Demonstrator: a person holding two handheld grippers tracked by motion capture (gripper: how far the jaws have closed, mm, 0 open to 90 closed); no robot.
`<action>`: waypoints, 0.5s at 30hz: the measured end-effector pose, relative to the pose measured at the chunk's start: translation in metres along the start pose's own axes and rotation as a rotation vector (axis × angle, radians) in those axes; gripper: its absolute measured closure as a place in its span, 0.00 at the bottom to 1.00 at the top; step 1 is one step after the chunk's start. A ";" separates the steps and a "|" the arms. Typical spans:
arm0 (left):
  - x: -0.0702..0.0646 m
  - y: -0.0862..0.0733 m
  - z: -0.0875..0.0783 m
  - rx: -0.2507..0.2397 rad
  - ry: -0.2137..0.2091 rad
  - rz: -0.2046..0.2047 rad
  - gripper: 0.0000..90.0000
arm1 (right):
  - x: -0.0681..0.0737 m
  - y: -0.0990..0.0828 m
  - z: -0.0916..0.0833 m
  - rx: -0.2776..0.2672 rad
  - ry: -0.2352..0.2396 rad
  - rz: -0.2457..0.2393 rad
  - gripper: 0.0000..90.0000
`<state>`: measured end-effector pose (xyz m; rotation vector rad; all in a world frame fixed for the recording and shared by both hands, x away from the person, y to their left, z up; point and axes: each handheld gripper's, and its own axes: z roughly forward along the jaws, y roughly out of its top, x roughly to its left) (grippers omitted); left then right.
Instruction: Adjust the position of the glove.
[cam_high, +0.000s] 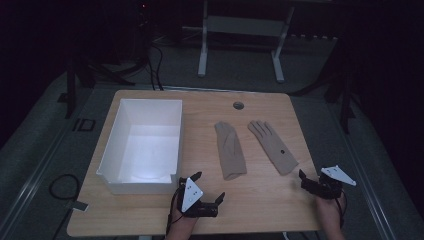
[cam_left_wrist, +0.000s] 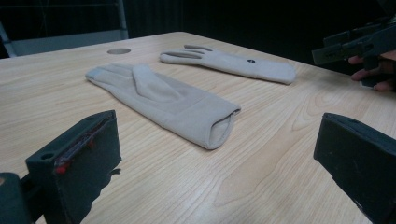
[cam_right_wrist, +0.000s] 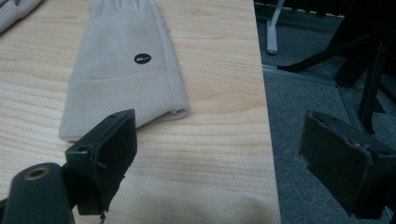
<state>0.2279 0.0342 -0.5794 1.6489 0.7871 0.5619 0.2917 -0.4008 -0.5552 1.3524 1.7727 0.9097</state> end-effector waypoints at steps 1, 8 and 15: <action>0.000 0.000 0.000 0.002 0.000 0.000 0.01 | 0.000 0.000 0.000 0.006 0.003 0.000 0.13; -0.002 0.000 0.000 -0.004 0.021 0.011 0.01 | 0.000 0.002 0.000 0.038 0.002 -0.018 0.12; -0.001 0.000 -0.001 -0.007 0.010 0.011 0.01 | 0.004 0.014 -0.008 0.052 0.015 -0.017 0.16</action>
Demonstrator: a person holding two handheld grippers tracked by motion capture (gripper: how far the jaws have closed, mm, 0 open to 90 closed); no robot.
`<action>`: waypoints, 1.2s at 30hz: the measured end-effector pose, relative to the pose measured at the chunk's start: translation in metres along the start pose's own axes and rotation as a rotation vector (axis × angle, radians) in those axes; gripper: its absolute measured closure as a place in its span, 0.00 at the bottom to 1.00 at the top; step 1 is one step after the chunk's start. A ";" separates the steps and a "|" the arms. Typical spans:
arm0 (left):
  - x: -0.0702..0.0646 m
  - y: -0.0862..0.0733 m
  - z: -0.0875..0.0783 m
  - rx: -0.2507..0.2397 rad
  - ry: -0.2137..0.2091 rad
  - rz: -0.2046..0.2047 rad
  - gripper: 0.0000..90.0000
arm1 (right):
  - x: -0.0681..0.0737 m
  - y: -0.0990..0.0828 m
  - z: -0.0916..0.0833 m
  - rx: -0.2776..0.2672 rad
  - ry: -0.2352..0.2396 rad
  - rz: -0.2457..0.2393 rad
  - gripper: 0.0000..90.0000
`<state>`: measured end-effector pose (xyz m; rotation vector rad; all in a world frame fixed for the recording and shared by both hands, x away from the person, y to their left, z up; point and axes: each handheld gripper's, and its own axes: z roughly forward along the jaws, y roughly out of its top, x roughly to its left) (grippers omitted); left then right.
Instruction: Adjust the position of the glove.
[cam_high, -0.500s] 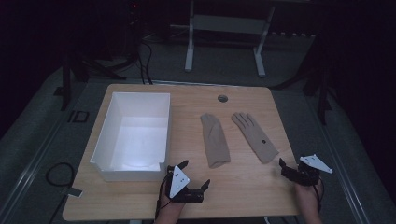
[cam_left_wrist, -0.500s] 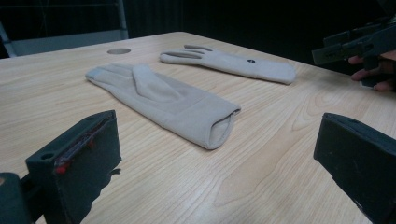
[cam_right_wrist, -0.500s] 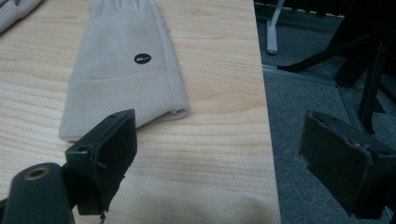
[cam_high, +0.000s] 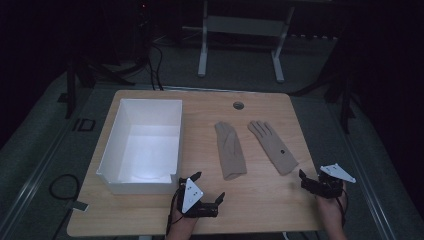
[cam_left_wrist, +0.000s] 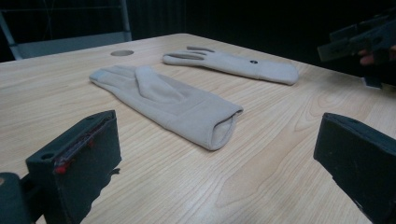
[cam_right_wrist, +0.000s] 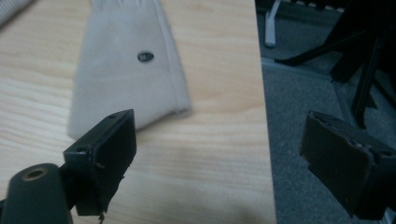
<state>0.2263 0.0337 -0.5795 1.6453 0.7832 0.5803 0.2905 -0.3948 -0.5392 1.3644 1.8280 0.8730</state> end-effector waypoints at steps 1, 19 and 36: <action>0.000 0.000 0.000 0.000 0.000 0.000 0.01 | 0.000 0.000 0.000 0.000 0.000 0.000 0.16; 0.000 0.000 0.000 0.003 0.001 0.003 0.01 | 0.011 0.053 -0.008 0.032 0.118 0.040 0.12; 0.000 0.000 0.001 0.005 -0.004 0.000 0.01 | 0.052 0.099 -0.002 -0.003 0.218 -0.028 0.17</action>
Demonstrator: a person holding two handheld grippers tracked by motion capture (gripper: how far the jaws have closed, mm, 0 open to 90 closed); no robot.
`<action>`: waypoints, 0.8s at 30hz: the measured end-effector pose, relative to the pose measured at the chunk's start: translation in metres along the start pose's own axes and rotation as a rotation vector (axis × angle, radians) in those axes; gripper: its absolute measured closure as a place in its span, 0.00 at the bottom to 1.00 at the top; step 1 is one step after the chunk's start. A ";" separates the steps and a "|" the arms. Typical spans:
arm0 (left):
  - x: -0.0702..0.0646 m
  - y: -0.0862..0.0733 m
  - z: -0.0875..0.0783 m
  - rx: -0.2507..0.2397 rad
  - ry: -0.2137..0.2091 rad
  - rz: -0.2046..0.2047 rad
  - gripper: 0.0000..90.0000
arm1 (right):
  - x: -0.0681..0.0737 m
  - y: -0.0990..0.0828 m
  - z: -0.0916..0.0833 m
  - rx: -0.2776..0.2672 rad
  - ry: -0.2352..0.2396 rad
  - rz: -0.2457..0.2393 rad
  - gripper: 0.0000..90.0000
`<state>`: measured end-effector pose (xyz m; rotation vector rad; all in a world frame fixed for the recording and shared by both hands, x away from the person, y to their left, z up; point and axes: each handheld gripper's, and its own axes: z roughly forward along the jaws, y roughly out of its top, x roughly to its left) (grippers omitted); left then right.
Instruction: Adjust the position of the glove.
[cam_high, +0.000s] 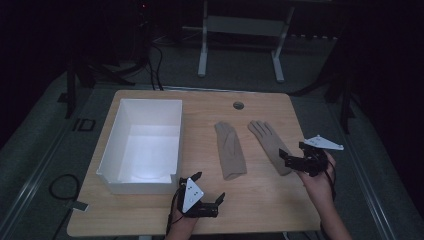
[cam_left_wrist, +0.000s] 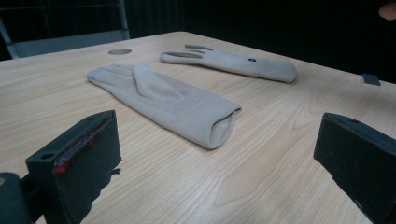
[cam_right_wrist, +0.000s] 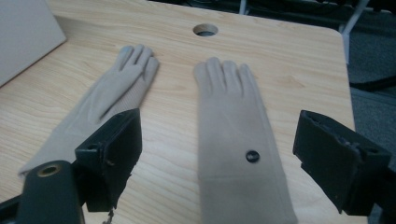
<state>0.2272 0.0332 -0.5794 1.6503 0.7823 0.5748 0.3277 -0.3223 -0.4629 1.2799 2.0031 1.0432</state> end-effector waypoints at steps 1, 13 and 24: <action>0.000 0.000 0.000 0.002 -0.001 0.002 0.01 | 0.003 0.003 0.002 -0.003 0.000 -0.002 0.17; 0.000 0.000 0.000 0.000 -0.003 -0.002 0.01 | 0.032 0.021 0.022 0.009 0.050 -0.046 0.23; 0.000 0.000 -0.001 -0.003 -0.007 -0.002 0.01 | 0.059 0.030 0.047 0.030 0.124 -0.063 0.30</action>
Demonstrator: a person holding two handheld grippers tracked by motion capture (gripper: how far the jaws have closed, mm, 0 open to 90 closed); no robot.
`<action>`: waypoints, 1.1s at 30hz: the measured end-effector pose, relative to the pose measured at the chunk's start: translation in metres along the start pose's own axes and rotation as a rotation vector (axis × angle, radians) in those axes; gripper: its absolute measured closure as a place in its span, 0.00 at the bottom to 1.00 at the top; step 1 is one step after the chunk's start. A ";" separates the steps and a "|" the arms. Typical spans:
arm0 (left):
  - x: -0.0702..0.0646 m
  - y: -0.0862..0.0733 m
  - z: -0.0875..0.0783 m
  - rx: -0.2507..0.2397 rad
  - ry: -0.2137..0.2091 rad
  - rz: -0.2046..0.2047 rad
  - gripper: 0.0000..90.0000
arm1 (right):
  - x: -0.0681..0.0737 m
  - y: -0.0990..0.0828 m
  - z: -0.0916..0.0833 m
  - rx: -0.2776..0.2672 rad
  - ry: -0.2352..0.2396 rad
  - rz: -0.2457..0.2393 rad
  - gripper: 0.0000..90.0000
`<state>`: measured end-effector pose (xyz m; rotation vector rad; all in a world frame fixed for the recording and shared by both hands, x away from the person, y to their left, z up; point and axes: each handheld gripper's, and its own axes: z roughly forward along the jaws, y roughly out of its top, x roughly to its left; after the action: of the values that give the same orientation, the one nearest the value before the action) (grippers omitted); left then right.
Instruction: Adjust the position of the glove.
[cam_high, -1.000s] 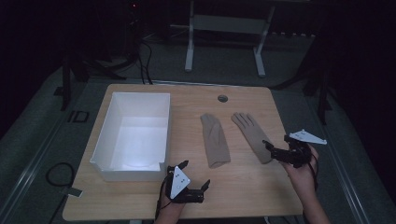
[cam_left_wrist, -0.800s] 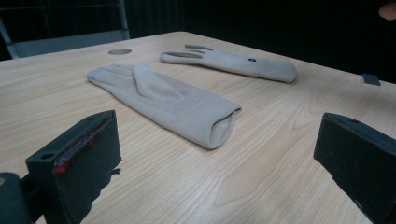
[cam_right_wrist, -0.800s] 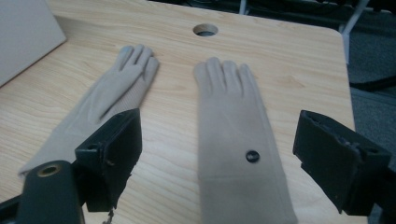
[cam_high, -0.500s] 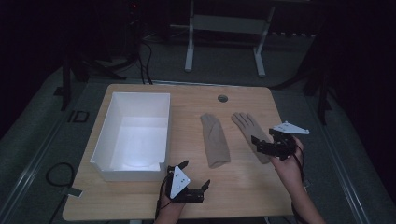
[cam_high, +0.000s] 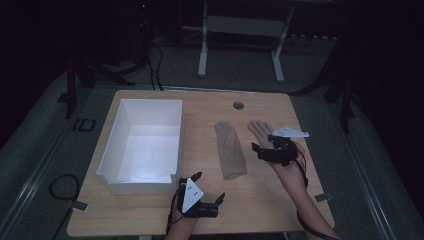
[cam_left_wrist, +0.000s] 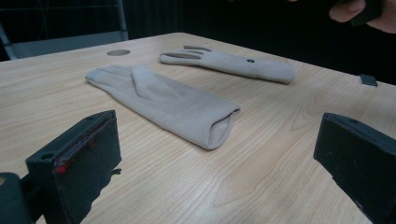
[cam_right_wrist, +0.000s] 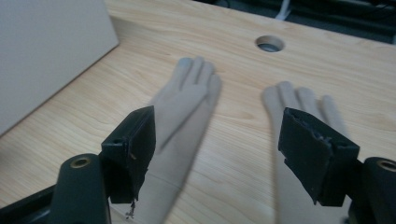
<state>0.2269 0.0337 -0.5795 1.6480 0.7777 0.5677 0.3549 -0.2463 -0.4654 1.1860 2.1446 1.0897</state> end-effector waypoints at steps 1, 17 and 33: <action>0.000 0.000 0.000 0.000 0.000 0.000 0.01 | 0.000 0.000 0.000 0.000 0.000 0.000 0.30; 0.000 0.000 0.000 -0.001 -0.009 0.005 0.01 | 0.033 0.004 0.059 0.084 0.046 -0.024 0.32; -0.001 0.000 0.000 -0.001 -0.013 0.007 0.01 | 0.030 -0.006 0.114 0.164 0.016 0.037 0.41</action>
<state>0.2263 0.0332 -0.5795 1.6520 0.7627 0.5619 0.4152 -0.1745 -0.5378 1.2985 2.2689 0.9563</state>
